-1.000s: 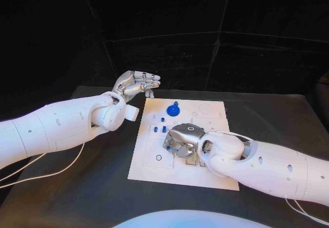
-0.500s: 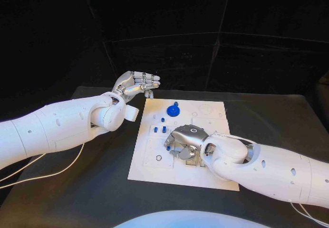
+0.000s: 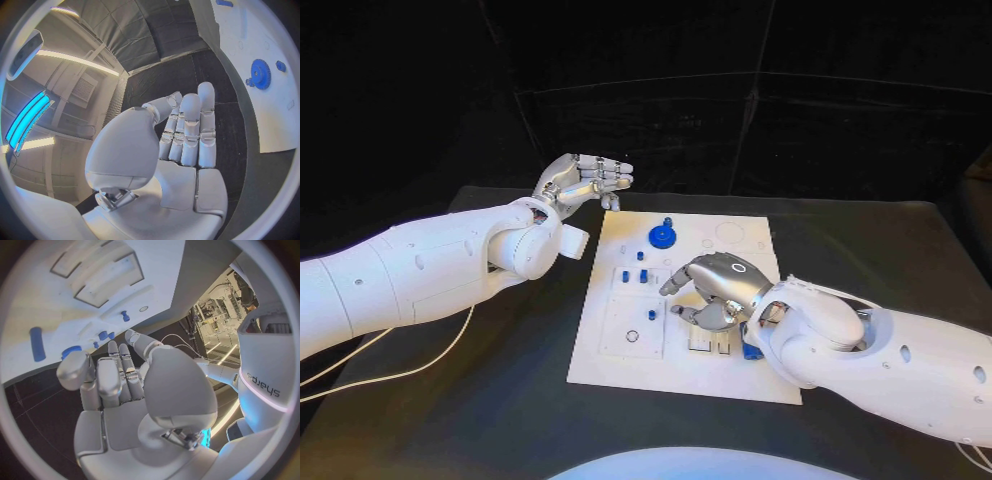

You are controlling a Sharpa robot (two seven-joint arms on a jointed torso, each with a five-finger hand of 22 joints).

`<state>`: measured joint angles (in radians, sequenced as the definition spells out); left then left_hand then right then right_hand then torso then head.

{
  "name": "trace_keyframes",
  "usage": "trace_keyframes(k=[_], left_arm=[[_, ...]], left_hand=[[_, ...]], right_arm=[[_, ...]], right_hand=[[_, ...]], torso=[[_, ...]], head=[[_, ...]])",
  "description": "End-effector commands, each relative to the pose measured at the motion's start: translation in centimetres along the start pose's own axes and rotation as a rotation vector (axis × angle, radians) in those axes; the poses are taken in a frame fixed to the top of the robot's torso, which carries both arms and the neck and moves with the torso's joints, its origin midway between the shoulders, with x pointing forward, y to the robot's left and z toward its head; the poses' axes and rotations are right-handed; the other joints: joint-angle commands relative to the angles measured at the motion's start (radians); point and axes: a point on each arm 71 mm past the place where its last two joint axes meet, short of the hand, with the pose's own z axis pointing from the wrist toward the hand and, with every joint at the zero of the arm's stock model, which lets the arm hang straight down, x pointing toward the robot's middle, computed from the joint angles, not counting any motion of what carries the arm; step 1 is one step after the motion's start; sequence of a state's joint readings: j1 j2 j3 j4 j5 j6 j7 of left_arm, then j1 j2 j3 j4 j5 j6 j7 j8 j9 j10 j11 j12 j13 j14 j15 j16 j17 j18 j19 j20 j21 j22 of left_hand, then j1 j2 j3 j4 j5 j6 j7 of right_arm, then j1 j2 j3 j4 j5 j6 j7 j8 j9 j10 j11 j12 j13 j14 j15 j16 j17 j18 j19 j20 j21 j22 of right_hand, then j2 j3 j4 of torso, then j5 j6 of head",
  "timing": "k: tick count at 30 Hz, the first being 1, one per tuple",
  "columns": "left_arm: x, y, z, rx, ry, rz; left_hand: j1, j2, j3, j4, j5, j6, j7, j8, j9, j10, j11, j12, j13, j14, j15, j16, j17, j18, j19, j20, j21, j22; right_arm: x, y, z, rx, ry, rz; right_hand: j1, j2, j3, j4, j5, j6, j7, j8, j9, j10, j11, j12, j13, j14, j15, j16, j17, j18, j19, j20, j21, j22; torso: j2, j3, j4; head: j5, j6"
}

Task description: Assemble the parts on the task board

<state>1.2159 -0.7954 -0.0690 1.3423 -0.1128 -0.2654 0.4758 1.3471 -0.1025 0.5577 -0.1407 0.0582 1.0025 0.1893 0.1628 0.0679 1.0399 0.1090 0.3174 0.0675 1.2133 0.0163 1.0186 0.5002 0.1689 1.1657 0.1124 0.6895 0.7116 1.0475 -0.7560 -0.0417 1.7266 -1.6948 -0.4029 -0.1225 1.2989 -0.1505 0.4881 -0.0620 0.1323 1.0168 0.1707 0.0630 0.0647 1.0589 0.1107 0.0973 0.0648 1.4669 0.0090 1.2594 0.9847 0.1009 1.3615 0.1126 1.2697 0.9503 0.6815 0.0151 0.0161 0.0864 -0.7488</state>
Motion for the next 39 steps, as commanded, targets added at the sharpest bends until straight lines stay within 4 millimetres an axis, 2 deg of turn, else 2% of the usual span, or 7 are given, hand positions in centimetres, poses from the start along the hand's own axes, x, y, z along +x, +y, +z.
trace_keyframes(k=[1,8,11,14,18,27,39], left_arm=[[0.0,-0.1,0.0,0.002,0.009,-0.008],[0.1,-0.1,0.1,0.001,0.012,-0.009],[0.1,-0.1,0.1,0.0,0.014,-0.009],[0.1,0.0,0.1,-0.002,0.014,-0.008],[0.0,0.0,0.1,-0.003,0.015,-0.008],[0.0,0.0,0.1,-0.003,0.014,-0.008],[0.0,0.0,0.1,0.005,0.006,-0.004]], left_hand=[[-0.004,0.01,-0.007,0.001,0.003,0.002,0.0,0.003,-0.001,-0.006,0.004,0.004,-0.001,-0.008,0.001,-0.006,-0.001,0.015,-0.005,-0.001,-0.007,-0.001],[-0.004,0.01,-0.007,0.001,0.003,0.002,0.0,0.003,-0.001,-0.006,0.004,0.004,-0.001,-0.008,0.001,-0.006,-0.001,0.015,-0.005,-0.001,-0.007,-0.001],[-0.005,0.011,-0.008,0.001,0.003,0.002,0.0,0.002,-0.001,-0.007,0.005,0.005,-0.001,-0.008,0.001,-0.006,-0.002,0.014,-0.005,0.0,-0.007,-0.001],[-0.005,0.011,-0.008,0.001,0.003,0.002,0.0,0.002,-0.001,-0.007,0.005,0.005,-0.001,-0.008,0.001,-0.006,-0.002,0.014,-0.005,0.0,-0.007,-0.001],[-0.005,0.011,-0.008,0.001,0.003,0.002,0.0,0.002,-0.001,-0.007,0.005,0.005,-0.001,-0.008,0.001,-0.006,-0.002,0.014,-0.005,0.0,-0.007,-0.001],[-0.005,0.011,-0.008,0.001,0.003,0.002,0.0,0.002,-0.001,-0.007,0.005,0.005,-0.001,-0.009,0.001,-0.006,-0.003,0.014,-0.006,0.0,-0.007,-0.001],[-0.006,0.011,-0.009,0.001,0.002,0.002,0.0,0.002,-0.001,-0.008,0.005,0.005,-0.001,-0.009,0.002,-0.006,-0.003,0.014,-0.006,0.0,-0.007,-0.001]], right_arm=[[-1.6,-0.9,-0.4,0.058,-0.047,0.007],[-4.0,-4.3,-1.7,0.201,-0.004,-0.064],[-4.4,-5.3,-2.1,0.234,0.009,-0.086],[-4.6,-5.9,-2.4,0.254,0.029,-0.106],[-4.4,-6.2,-2.5,0.267,0.063,-0.125],[-3.9,-6.5,-2.1,0.282,0.124,-0.147],[-3.5,-6.1,-1.3,0.256,0.143,-0.146]], right_hand=[[-0.004,-0.012,-0.014,0.003,0.001,-0.011,-0.008,-0.001,0.001,-0.011,-0.006,0.007,0.0,0.004,0.004,-0.005,-0.004,0.013,-0.005,0.003,-0.007,-0.002],[0.004,-0.019,-0.101,0.023,-0.008,-0.042,-0.026,0.0,0.001,-0.049,-0.01,0.022,0.001,0.003,0.0,-0.012,-0.02,0.013,-0.005,0.0,-0.013,-0.009],[0.017,-0.022,-0.147,0.034,-0.009,-0.062,-0.023,-0.001,0.0,-0.056,-0.011,0.033,0.001,0.002,0.0,-0.017,-0.028,0.013,-0.005,0.0,-0.017,-0.015],[0.033,-0.021,-0.183,0.044,-0.007,-0.066,-0.021,0.0,0.002,-0.064,-0.011,0.043,0.001,0.002,0.0,-0.018,-0.031,0.013,-0.005,0.0,-0.019,-0.017],[0.051,-0.014,-0.214,0.057,-0.005,-0.039,-0.014,0.009,0.006,-0.066,-0.01,0.056,0.001,0.003,0.0,-0.017,-0.032,0.013,-0.003,0.0,-0.018,-0.015],[0.077,0.008,-0.222,0.067,-0.004,-0.016,-0.016,0.009,0.005,-0.041,-0.014,0.083,0.003,0.003,-0.003,-0.018,-0.038,0.013,-0.001,-0.002,-0.02,-0.017],[0.095,0.03,-0.172,0.077,-0.01,0.013,-0.023,0.006,0.004,0.042,-0.026,0.1,-0.002,0.009,-0.012,-0.007,-0.025,0.01,0.009,-0.01,-0.01,0.001]], torso=[[0.001,-0.0002,0.0],[0.002,-0.0009,0.0016],[0.002,-0.0018,0.0021],[0.002,-0.0004,0.002],[0.002,-0.0009,0.0038],[0.002,-0.001,0.0022],[0.002,-0.0003,0.0019]], head=[[-0.007,0.006],[-0.016,0.011],[-0.018,0.012],[-0.018,0.011],[-0.019,0.011],[-0.017,0.009],[-0.016,0.009]])
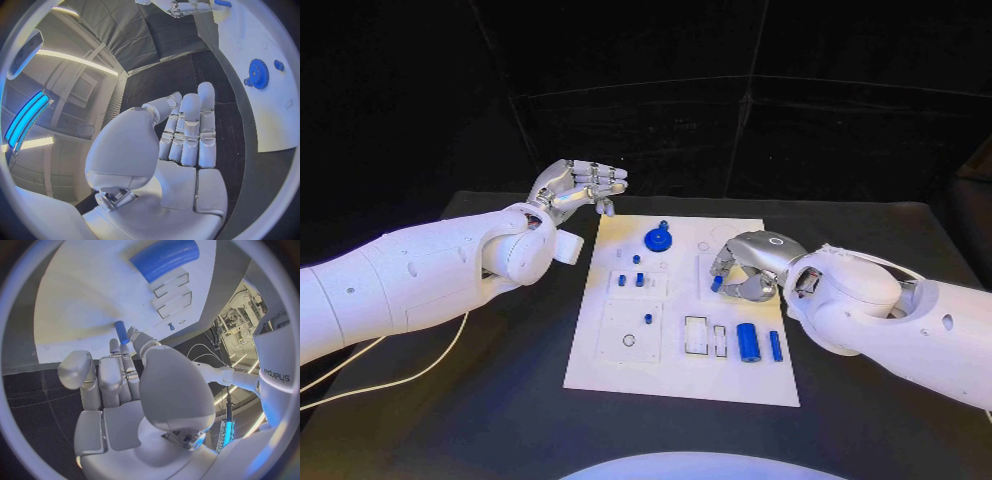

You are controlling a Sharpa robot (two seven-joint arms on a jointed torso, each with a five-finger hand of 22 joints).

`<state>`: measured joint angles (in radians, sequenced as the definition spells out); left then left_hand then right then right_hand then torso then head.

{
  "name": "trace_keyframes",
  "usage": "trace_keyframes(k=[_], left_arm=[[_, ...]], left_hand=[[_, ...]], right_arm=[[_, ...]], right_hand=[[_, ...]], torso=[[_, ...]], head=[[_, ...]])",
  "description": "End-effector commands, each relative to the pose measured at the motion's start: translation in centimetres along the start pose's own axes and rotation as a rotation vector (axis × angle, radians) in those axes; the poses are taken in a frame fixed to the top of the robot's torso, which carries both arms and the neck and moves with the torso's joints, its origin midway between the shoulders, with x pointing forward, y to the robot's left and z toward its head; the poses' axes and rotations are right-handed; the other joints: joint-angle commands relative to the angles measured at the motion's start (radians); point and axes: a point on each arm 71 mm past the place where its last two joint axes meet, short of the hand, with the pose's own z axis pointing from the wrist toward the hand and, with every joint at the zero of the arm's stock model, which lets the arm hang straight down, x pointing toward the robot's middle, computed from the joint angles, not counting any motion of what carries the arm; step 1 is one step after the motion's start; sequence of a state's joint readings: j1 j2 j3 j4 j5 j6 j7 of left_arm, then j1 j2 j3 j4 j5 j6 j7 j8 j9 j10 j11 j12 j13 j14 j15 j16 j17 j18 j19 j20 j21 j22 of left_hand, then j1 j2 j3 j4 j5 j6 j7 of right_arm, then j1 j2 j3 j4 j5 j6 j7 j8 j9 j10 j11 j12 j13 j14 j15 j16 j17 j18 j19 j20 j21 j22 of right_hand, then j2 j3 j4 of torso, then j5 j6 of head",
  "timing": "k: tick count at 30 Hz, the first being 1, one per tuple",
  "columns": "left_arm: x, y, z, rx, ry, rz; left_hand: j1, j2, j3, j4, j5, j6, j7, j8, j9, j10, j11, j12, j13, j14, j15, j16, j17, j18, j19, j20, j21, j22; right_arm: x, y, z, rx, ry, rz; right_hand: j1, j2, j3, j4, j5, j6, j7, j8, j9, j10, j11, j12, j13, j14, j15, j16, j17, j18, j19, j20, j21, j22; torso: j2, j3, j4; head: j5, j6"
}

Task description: Assemble the parts on the task board

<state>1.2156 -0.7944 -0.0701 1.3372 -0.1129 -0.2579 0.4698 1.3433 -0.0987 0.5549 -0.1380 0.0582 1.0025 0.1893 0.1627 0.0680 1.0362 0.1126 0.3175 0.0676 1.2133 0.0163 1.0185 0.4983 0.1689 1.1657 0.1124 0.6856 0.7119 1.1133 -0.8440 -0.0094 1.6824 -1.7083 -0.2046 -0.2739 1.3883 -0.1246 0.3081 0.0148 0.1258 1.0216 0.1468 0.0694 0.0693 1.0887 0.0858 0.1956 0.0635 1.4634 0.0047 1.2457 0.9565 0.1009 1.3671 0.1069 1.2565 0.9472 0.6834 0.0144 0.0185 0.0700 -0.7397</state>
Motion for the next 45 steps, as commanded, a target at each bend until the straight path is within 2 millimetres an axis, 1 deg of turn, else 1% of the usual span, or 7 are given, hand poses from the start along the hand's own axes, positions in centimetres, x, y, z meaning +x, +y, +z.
trace_keyframes(k=[1,5,13,24,33,39,45], left_arm=[[0.0,-0.2,0.1,0.013,0.002,-0.002],[0.0,-0.2,0.1,0.014,0.001,-0.002],[0.0,-0.2,0.1,0.013,0.002,-0.002],[0.0,-0.1,0.1,0.01,0.002,-0.002],[-0.1,-0.1,0.1,0.009,0.0,-0.001],[-0.2,-0.1,0.1,0.008,-0.002,0.0],[-0.3,-0.1,0.1,0.008,-0.006,0.002]], left_hand=[[-0.002,0.007,-0.006,-0.001,0.002,0.002,0.0,0.002,-0.001,-0.004,0.001,0.005,-0.002,-0.009,0.002,-0.006,-0.001,0.014,-0.006,0.0,-0.003,-0.001],[-0.002,0.007,-0.006,-0.001,0.002,0.002,0.0,0.002,-0.001,-0.004,0.001,0.005,-0.002,-0.009,0.002,-0.006,-0.001,0.014,-0.006,0.0,-0.003,-0.001],[-0.002,0.007,-0.006,-0.001,0.002,0.002,0.0,0.002,-0.001,-0.004,0.001,0.005,-0.002,-0.009,0.002,-0.006,-0.001,0.014,-0.006,0.0,-0.003,-0.001],[-0.002,0.008,-0.007,-0.001,0.003,0.003,0.0,0.003,-0.001,-0.005,0.001,0.006,-0.002,-0.009,0.002,-0.006,-0.002,0.014,-0.006,0.0,-0.003,-0.001],[-0.002,0.009,-0.007,-0.001,0.003,0.003,0.0,0.003,-0.001,-0.005,0.001,0.006,-0.002,-0.009,0.002,-0.006,-0.002,0.014,-0.006,0.0,-0.003,-0.002],[-0.002,0.009,-0.007,-0.001,0.003,0.003,0.0,0.003,-0.001,-0.005,0.001,0.006,-0.002,-0.009,0.002,-0.006,-0.002,0.014,-0.006,0.0,-0.003,-0.002],[-0.002,0.009,-0.007,-0.001,0.003,0.003,0.0,0.003,-0.001,-0.005,0.001,0.006,-0.002,-0.009,0.002,-0.006,-0.002,0.014,-0.006,0.0,-0.003,-0.002]], right_arm=[[0.1,0.1,0.1,-0.012,0.022,-0.016],[0.2,0.1,0.3,-0.012,0.029,-0.014],[0.3,0.2,0.7,-0.022,0.029,-0.003],[0.0,-0.1,1.1,-0.014,-0.024,-0.01],[-0.5,0.8,0.5,-0.048,-0.079,0.003],[-1.3,1.7,-0.5,-0.075,-0.155,0.024],[-2.0,2.5,-1.3,-0.094,-0.214,0.04]], right_hand=[[0.006,0.004,0.012,0.002,-0.004,0.01,0.0,-0.001,-0.001,0.019,-0.003,0.001,-0.001,0.013,-0.009,0.008,0.005,0.009,0.005,-0.005,0.005,0.006],[0.006,0.005,0.035,0.007,-0.005,0.021,-0.002,0.0,-0.001,0.052,-0.008,-0.003,-0.001,0.016,-0.014,0.015,0.013,0.008,0.009,-0.009,0.01,0.015],[0.014,0.01,0.077,0.009,-0.009,0.05,-0.003,0.004,0.001,0.1,-0.016,-0.016,0.0,0.018,-0.02,0.024,0.023,0.006,0.015,-0.016,0.018,0.026],[0.048,0.028,0.172,-0.022,-0.056,0.095,-0.002,0.008,0.002,0.142,-0.018,-0.046,0.001,0.02,-0.024,0.035,0.034,0.004,0.018,-0.021,0.025,0.036],[0.041,0.019,0.187,-0.028,-0.053,0.102,-0.002,0.007,0.002,0.15,-0.019,-0.054,0.001,0.02,-0.024,0.038,0.037,0.004,0.019,-0.021,0.027,0.038],[0.034,0.015,0.193,-0.028,-0.051,0.104,-0.003,0.007,0.002,0.153,-0.019,-0.059,0.001,0.02,-0.024,0.039,0.038,0.003,0.02,-0.021,0.028,0.04],[0.03,0.01,0.2,-0.03,-0.046,0.106,-0.003,0.005,0.001,0.156,-0.02,-0.063,0.001,0.021,-0.024,0.041,0.041,0.003,0.02,-0.022,0.03,0.042]], torso=[[0.0,0.0006,-0.0008],[0.0,0.0006,-0.0018],[0.0,0.0007,-0.0002],[-0.001,0.0001,-0.001],[-0.001,0.0007,-0.0016],[-0.004,-0.0003,-0.0009],[0.0,0.0001,-0.0009]], head=[[0.0,0.0],[-0.001,-0.002],[-0.002,-0.004],[-0.002,-0.005],[-0.005,-0.002],[-0.009,0.002],[-0.011,0.008]])
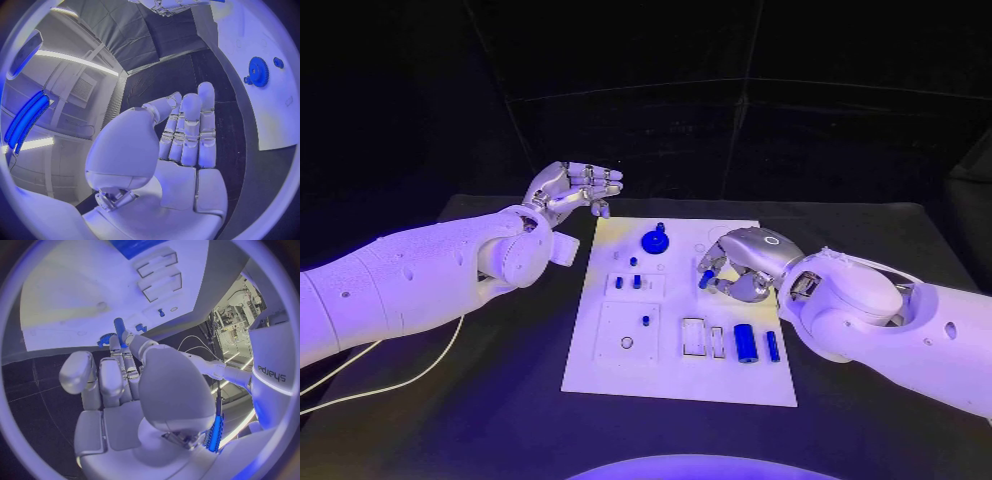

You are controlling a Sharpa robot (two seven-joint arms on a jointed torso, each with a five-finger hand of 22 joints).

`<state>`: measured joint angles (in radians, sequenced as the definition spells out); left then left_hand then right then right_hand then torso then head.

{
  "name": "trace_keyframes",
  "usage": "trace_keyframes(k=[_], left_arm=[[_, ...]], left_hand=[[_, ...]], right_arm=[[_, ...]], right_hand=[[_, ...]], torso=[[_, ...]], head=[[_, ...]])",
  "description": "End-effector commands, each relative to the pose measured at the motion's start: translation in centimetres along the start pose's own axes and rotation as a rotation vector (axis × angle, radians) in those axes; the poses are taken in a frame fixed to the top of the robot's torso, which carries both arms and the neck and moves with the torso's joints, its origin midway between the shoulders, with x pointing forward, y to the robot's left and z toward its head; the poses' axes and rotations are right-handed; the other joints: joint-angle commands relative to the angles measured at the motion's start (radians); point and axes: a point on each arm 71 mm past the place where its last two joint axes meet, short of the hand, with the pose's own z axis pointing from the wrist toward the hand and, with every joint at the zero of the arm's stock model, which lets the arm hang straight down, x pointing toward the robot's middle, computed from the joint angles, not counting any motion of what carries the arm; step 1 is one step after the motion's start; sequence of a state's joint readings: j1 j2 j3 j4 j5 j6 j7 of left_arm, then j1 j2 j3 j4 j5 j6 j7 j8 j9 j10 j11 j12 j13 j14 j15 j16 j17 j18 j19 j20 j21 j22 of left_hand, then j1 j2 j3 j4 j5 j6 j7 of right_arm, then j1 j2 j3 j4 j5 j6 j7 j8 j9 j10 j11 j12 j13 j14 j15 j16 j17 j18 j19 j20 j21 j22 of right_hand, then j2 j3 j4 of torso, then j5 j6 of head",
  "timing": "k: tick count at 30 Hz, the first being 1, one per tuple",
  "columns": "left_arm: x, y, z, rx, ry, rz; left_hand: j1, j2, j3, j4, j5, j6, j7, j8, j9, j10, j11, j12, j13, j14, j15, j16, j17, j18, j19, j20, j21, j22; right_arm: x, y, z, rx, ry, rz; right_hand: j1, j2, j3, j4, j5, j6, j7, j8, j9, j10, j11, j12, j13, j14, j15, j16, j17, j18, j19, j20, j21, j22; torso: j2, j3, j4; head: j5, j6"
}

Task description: Assemble the parts on the task board

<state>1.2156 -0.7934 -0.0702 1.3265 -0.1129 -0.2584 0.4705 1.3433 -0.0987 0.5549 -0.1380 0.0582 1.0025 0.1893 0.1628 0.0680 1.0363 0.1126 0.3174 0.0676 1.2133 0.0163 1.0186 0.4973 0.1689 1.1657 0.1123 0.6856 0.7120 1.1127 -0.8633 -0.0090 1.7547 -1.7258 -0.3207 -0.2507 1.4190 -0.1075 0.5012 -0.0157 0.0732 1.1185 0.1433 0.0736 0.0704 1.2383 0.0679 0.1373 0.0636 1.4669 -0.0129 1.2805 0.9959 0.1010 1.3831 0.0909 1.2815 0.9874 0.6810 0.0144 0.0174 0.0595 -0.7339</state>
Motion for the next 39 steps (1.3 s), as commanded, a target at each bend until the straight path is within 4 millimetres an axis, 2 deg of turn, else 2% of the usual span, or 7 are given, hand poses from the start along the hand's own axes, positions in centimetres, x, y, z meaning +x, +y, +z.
trace_keyframes(k=[1,8,12,18,29,36,39], left_arm=[[0.0,-0.1,0.1,0.009,0.002,-0.003],[0.1,-0.1,0.1,0.01,0.005,-0.004],[0.3,-0.2,0.2,0.01,0.008,-0.005],[0.5,-0.2,0.2,0.011,0.015,-0.009],[1.0,-0.2,0.4,0.011,0.024,-0.013],[1.1,-0.2,0.5,0.01,0.028,-0.015],[1.1,-0.2,0.5,0.01,0.028,-0.015]], left_hand=[[-0.003,0.009,-0.007,-0.001,0.003,0.003,0.0,0.003,-0.001,-0.005,0.001,0.006,-0.002,-0.009,0.002,-0.006,-0.001,0.014,-0.006,0.0,-0.003,-0.002],[-0.003,0.009,-0.007,-0.001,0.003,0.003,0.0,0.003,-0.001,-0.005,0.001,0.006,-0.002,-0.009,0.002,-0.006,-0.001,0.014,-0.006,0.0,-0.003,-0.002],[-0.003,0.009,-0.007,-0.001,0.003,0.003,0.0,0.003,-0.001,-0.005,0.001,0.006,-0.002,-0.009,0.002,-0.006,-0.001,0.014,-0.006,0.0,-0.003,-0.002],[-0.003,0.009,-0.007,-0.001,0.003,0.003,0.0,0.003,-0.001,-0.005,0.001,0.006,-0.002,-0.009,0.002,-0.006,-0.001,0.014,-0.006,0.0,-0.003,-0.002],[-0.003,0.009,-0.007,-0.001,0.003,0.003,0.0,0.003,-0.001,-0.005,0.001,0.006,-0.002,-0.009,0.002,-0.006,-0.001,0.014,-0.006,0.0,-0.003,-0.002],[-0.001,0.009,-0.007,-0.003,0.003,0.003,0.0,0.003,-0.001,-0.006,0.001,0.007,-0.001,-0.009,0.001,-0.006,-0.002,0.015,-0.007,0.0,-0.004,-0.002],[-0.001,0.009,-0.007,-0.003,0.003,0.003,0.0,0.003,-0.001,-0.006,0.001,0.007,-0.001,-0.009,0.001,-0.006,-0.002,0.015,-0.007,0.0,-0.004,-0.002]], right_arm=[[-0.9,0.8,-0.2,-0.023,-0.098,0.012],[-0.9,3.6,0.1,-0.102,-0.088,0.059],[-0.5,6.0,1.1,-0.172,-0.064,0.089],[1.1,8.9,2.4,-0.259,-0.006,0.129],[4.7,10.6,3.4,-0.308,0.108,0.158],[6.0,10.6,3.9,-0.303,0.165,0.153],[6.2,10.6,4.0,-0.3,0.175,0.151]], right_hand=[[-0.002,-0.008,0.008,0.0,0.007,0.009,0.0,0.001,0.0,0.007,-0.002,-0.006,0.001,0.017,-0.007,0.007,0.002,0.003,0.004,-0.006,0.005,0.002],[-0.007,-0.012,0.01,0.0,0.008,0.01,0.0,0.0,0.0,0.01,-0.002,-0.008,0.001,0.017,-0.007,0.007,0.001,0.003,0.004,-0.006,0.005,0.001],[-0.009,-0.014,0.011,0.0,0.009,0.011,0.0,0.0,0.0,0.01,-0.002,-0.01,0.001,0.017,-0.007,0.006,-0.001,0.004,0.003,-0.006,0.004,-0.001],[-0.012,-0.015,0.013,0.0,0.013,0.01,0.0,-0.002,-0.001,0.011,-0.002,-0.013,0.001,0.016,-0.007,0.005,-0.004,0.005,0.001,-0.006,0.002,-0.005],[-0.017,-0.018,0.016,-0.001,0.022,0.008,0.001,-0.004,-0.001,0.011,-0.001,-0.019,0.001,0.016,-0.007,0.005,-0.005,0.005,0.0,-0.006,0.0,-0.009],[-0.018,-0.017,0.017,-0.002,0.024,0.007,0.002,-0.005,-0.002,0.011,0.0,-0.02,0.001,0.015,-0.007,0.004,-0.006,0.005,-0.001,-0.006,0.0,-0.009],[-0.018,-0.017,0.018,-0.002,0.024,0.007,0.002,-0.005,-0.002,0.011,0.0,-0.02,0.001,0.015,-0.006,0.004,-0.006,0.005,-0.001,-0.006,0.0,-0.009]], torso=[[0.002,0.0001,0.0008],[0.003,0.0006,0.0012],[0.003,-0.0008,0.0022],[0.004,-0.0014,0.003],[0.002,-0.0007,0.0009],[0.002,-0.0009,0.0026],[0.002,0.0001,0.0005]], head=[[0.0,0.002],[0.005,-0.003],[-0.001,-0.003],[0.007,-0.007],[0.024,-0.019],[0.027,-0.024],[0.031,-0.025]])
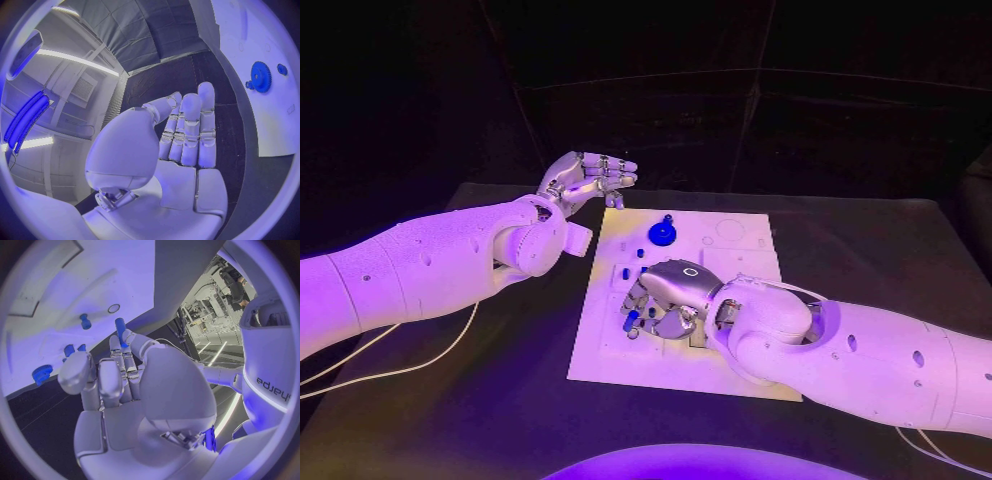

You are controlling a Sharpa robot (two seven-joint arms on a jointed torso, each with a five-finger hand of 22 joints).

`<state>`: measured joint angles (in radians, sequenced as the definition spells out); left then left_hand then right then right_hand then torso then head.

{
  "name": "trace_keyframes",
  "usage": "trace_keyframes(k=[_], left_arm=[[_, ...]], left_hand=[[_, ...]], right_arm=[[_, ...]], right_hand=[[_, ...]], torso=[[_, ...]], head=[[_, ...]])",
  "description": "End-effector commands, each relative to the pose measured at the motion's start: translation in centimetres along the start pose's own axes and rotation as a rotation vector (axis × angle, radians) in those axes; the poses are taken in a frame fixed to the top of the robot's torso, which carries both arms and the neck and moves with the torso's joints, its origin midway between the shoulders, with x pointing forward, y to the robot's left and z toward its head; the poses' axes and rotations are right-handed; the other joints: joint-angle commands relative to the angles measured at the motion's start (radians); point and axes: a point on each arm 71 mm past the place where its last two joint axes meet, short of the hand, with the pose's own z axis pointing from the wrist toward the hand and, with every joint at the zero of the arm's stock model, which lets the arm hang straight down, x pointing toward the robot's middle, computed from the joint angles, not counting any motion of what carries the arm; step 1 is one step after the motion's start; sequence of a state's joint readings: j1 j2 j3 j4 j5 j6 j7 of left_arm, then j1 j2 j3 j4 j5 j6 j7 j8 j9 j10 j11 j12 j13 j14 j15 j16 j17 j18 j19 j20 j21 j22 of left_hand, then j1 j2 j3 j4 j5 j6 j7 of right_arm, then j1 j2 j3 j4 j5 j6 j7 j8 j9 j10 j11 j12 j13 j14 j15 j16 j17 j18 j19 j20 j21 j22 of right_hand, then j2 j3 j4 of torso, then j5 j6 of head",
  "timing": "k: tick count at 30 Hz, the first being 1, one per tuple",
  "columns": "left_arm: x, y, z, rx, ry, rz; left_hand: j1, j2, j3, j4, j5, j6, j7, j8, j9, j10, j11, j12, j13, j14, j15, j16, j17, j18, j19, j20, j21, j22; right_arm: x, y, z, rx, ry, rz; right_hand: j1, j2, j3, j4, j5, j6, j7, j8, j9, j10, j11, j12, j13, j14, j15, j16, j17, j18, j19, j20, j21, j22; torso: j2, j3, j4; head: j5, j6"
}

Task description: Assemble the parts on the task board

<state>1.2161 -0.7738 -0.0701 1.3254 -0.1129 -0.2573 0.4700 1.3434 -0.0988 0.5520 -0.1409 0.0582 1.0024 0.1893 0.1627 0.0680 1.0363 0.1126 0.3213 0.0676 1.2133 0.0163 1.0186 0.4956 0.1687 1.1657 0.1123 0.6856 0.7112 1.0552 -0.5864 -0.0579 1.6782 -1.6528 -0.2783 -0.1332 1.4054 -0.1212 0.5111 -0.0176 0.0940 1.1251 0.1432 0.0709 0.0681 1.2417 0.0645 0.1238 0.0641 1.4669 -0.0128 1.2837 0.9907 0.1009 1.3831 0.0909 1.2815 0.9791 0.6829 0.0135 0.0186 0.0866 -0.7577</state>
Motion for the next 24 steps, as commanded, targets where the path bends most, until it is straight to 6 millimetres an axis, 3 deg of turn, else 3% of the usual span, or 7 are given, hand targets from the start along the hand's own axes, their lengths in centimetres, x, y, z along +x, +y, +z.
trace_keyframes(k=[1,24], left_arm=[[0.13,-0.16,0.09,0.007,0.011,-0.007],[0.17,-0.11,0.17,0.006,0.012,-0.007]], left_hand=[[-0.001,0.009,-0.005,0.0,0.003,0.003,0.0,0.003,-0.001,-0.006,0.001,0.003,-0.001,-0.009,0.001,-0.006,-0.001,0.015,-0.007,0.0,-0.004,-0.001],[-0.001,0.009,-0.005,0.0,0.003,0.003,0.0,0.003,-0.001,-0.006,0.001,0.003,-0.001,-0.009,0.001,-0.006,-0.001,0.015,-0.007,0.0,-0.004,-0.001]], right_arm=[[0.42,0.01,0.1,-0.013,0.049,0.003],[1.13,-0.53,0.43,0.032,0.1,-0.045]], right_hand=[[-0.005,-0.004,0.008,0.0,0.003,0.0,0.002,-0.002,0.001,0.007,0.003,-0.007,0.0,0.015,-0.007,0.001,-0.001,0.005,0.0,-0.006,0.0,-0.001],[-0.009,-0.004,0.008,0.001,0.005,0.0,0.003,-0.003,0.0,0.008,0.004,-0.009,0.0,0.015,-0.006,0.0,-0.003,0.005,-0.001,-0.006,0.0,-0.001]], torso=[[0.0,0.0011,-0.0009],[0.0,0.0011,-0.001]], head=[[0.004,-0.002],[0.007,-0.007]])
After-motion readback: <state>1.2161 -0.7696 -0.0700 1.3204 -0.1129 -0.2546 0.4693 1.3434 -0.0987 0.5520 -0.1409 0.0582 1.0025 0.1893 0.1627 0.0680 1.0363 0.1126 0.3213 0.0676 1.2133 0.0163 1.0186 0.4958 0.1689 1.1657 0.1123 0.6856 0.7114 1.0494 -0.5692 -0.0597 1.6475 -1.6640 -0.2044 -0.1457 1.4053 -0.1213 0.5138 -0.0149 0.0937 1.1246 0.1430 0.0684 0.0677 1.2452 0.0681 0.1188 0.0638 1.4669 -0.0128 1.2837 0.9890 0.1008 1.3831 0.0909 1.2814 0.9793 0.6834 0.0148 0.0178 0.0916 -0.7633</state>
